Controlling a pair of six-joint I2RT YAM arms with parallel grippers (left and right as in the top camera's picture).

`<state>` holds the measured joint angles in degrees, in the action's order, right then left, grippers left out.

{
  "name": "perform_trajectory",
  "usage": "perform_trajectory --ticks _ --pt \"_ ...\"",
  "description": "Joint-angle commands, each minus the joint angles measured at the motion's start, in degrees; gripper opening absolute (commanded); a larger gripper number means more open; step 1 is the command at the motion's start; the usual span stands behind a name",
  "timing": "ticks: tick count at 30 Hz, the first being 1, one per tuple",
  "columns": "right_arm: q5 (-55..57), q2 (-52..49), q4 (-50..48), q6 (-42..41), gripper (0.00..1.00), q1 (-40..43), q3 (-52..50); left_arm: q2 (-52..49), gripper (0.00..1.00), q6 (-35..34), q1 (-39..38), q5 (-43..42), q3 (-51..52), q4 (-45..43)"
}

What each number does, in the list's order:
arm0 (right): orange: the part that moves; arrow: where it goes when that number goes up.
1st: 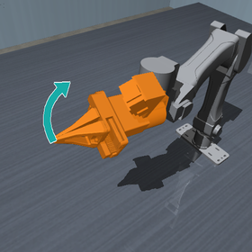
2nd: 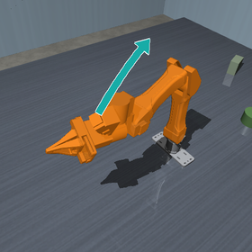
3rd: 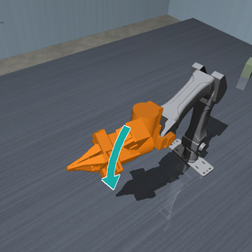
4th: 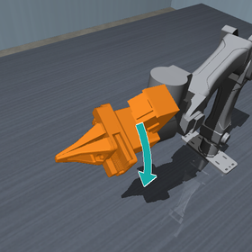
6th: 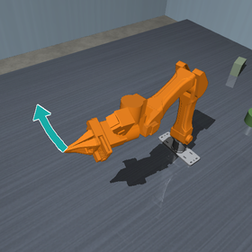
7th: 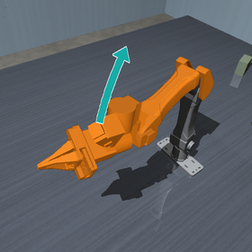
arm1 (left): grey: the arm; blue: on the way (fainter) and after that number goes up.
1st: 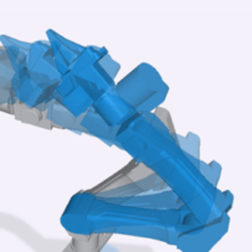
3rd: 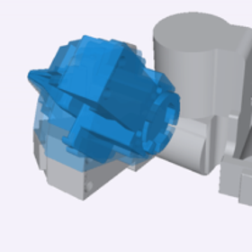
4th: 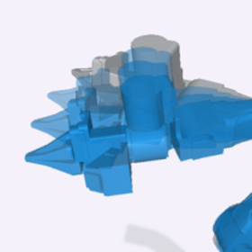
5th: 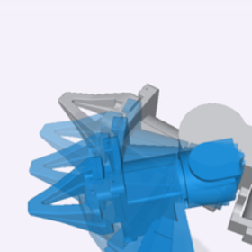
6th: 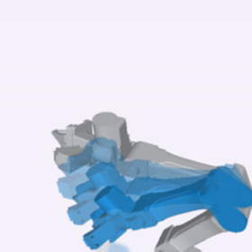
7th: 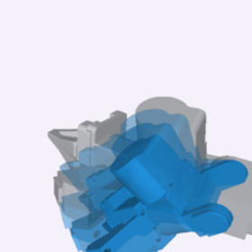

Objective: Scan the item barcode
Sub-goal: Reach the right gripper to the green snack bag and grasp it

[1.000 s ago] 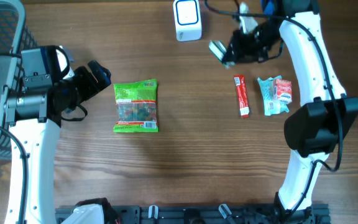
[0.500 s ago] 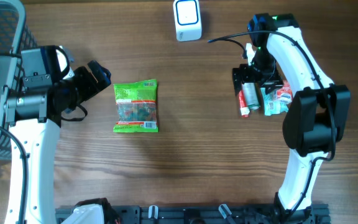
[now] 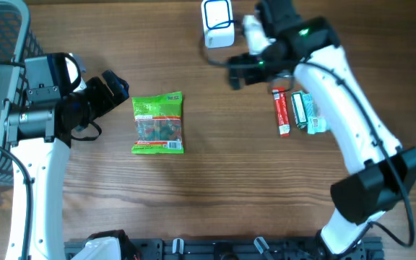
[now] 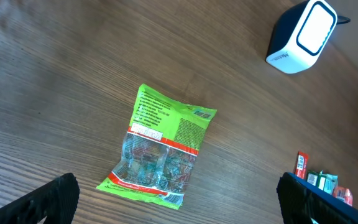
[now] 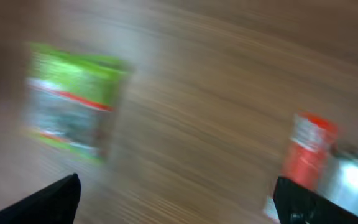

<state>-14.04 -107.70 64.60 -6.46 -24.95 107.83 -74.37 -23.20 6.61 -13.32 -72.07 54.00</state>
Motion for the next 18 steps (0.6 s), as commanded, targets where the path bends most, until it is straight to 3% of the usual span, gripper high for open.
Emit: perform_trajectory --ticks 1,5,10,18 --pt "-9.66 -1.33 -6.99 -3.17 0.92 -4.04 -3.28 0.09 1.0 0.5 0.33 0.35 -0.63 -0.15" --pt "-9.64 -4.02 -18.82 -0.35 0.89 -9.35 -9.03 0.09 1.0 0.5 0.33 0.35 -0.63 -0.15" --pt "-9.64 -12.79 -31.28 15.82 0.95 -15.15 -11.76 0.09 1.0 0.5 0.33 0.35 -0.63 -0.15" --pt "-9.64 -24.15 -47.25 27.65 0.95 -15.98 -11.76 0.09 1.0 0.5 0.33 0.35 -0.63 -0.15"
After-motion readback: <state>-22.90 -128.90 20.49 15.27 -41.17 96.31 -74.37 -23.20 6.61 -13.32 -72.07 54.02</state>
